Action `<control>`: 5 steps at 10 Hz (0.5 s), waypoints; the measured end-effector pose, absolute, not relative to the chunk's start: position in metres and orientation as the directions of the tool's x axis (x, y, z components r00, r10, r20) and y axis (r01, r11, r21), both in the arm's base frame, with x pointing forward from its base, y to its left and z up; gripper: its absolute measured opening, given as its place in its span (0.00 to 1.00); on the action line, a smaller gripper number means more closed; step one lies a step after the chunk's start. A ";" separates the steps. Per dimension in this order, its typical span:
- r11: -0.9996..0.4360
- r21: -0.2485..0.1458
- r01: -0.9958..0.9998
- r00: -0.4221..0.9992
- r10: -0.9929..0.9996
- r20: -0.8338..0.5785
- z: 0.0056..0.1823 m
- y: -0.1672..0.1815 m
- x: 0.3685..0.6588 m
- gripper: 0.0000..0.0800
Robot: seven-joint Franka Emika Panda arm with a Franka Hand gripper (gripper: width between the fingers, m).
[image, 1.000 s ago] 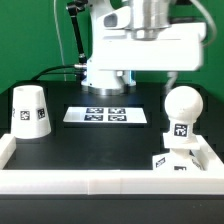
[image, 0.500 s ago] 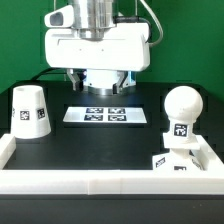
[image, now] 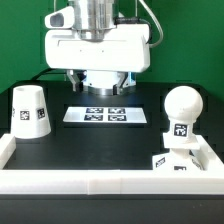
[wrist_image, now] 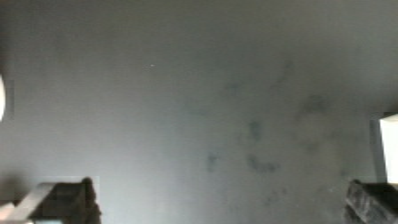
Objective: Assemble lamp
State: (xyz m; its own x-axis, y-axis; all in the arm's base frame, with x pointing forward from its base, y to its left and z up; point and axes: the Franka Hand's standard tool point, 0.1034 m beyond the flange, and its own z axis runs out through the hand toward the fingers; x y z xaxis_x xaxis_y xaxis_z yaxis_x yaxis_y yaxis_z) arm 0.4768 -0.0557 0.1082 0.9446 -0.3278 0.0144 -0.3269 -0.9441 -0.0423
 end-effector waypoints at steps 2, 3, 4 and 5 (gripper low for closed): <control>-0.953 -0.043 -0.299 0.954 -0.300 0.020 0.110 -0.091 0.454 0.87; -0.962 -0.044 -0.271 0.962 -0.272 0.024 0.112 -0.105 0.448 0.87; -0.966 -0.043 -0.254 0.967 -0.255 0.028 0.115 -0.118 0.442 0.87; -0.964 -0.044 -0.261 0.964 -0.263 0.031 0.118 -0.130 0.439 0.87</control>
Offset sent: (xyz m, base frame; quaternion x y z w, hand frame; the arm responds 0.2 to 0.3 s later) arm -0.0313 -0.0549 0.0127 0.0041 0.0138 -0.0440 0.9989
